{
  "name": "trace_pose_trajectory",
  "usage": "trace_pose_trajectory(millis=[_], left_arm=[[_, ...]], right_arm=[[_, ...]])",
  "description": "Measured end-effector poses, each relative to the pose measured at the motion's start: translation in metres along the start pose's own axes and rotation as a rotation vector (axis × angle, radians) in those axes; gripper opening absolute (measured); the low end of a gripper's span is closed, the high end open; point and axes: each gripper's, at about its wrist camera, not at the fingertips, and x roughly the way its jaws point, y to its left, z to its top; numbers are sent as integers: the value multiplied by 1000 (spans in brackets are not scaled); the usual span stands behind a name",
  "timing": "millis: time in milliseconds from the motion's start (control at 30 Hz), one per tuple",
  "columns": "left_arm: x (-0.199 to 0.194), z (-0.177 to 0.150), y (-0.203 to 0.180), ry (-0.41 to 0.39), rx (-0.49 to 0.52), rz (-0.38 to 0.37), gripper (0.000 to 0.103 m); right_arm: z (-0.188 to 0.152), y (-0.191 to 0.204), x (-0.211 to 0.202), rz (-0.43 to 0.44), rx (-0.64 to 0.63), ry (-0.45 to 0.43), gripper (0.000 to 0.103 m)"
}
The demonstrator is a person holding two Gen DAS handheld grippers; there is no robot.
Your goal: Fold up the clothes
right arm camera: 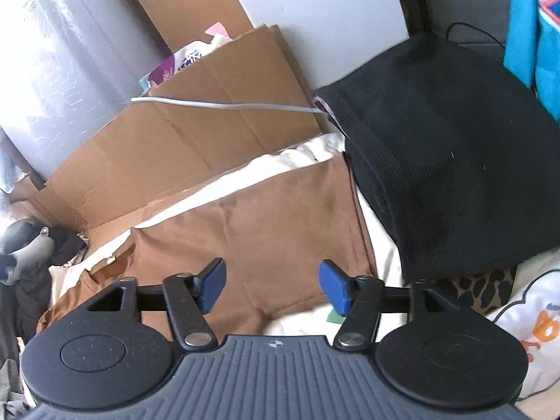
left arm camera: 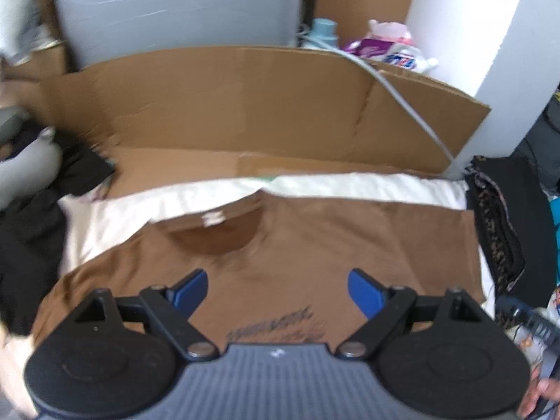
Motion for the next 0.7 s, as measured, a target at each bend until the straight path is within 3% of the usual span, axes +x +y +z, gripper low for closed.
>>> trace_pose_trajectory(millis=[200, 700], left_arm=[[-41, -10, 27, 25, -105, 23, 89], [-180, 11, 84, -70, -230, 52, 89]], right_arm=[[44, 38, -34, 9, -22, 32, 73], [114, 154, -136, 95, -121, 77, 79]])
